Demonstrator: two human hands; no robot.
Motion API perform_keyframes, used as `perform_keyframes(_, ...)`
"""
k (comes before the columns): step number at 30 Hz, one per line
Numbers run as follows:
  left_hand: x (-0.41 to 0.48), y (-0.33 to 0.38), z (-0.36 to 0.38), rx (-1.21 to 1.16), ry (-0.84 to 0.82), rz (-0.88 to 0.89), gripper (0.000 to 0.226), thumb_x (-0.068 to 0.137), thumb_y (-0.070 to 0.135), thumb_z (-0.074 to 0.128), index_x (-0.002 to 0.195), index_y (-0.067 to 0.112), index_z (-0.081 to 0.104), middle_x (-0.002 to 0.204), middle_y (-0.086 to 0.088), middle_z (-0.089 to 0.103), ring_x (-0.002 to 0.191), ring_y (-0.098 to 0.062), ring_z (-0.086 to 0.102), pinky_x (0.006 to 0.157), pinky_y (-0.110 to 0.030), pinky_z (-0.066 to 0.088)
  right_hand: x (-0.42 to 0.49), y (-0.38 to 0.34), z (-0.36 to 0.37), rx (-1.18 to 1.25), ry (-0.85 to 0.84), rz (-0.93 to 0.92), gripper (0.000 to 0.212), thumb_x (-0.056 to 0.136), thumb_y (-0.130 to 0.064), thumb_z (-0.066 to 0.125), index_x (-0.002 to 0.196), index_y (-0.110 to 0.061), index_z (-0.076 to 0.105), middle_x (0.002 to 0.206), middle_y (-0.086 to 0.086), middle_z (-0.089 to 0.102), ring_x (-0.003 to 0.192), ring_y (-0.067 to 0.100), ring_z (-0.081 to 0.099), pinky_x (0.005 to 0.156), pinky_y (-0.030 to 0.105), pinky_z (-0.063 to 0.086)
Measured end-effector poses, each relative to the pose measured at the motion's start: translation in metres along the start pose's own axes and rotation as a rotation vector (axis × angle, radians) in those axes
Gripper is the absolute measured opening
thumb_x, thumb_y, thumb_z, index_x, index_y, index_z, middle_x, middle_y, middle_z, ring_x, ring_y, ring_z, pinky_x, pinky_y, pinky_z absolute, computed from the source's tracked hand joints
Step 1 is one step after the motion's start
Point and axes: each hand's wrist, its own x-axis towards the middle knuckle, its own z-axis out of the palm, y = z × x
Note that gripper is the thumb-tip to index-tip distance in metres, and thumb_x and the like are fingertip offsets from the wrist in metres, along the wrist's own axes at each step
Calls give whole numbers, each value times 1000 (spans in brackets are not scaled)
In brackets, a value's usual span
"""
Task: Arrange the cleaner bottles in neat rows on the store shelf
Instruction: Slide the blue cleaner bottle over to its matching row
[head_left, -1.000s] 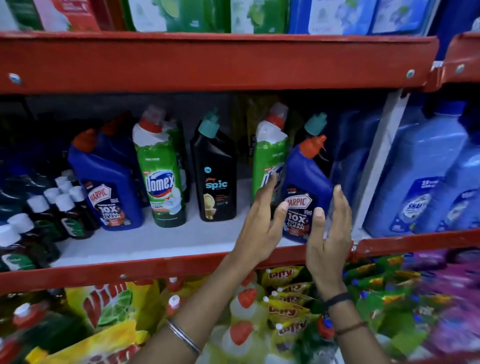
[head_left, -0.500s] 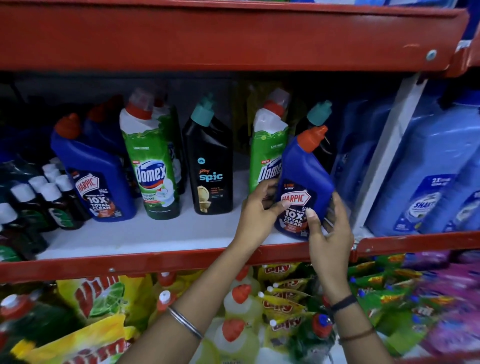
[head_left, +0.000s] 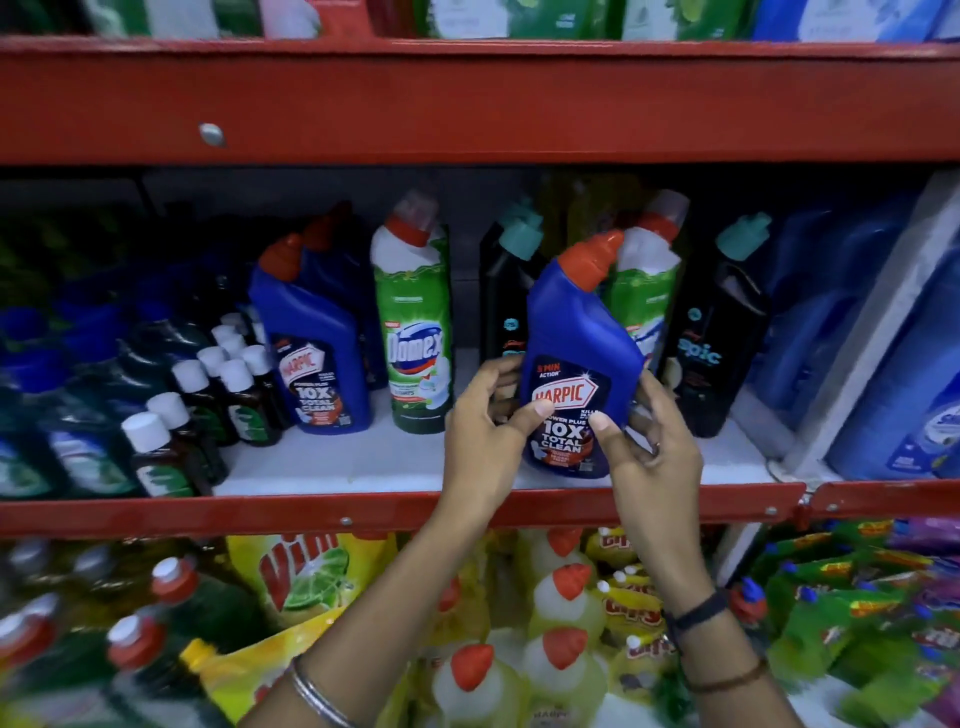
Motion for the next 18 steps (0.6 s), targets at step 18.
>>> perform_keyframes(18, -12, -12, -170, 151, 336, 9, 41, 88, 4, 62, 123, 24, 55, 105, 24, 62, 97, 4, 63, 79, -15, 52, -42, -29, 173, 154, -269, 65, 53, 82, -4, 68, 132, -10, 52, 117, -4, 67, 103, 0, 64, 82, 10, 51)
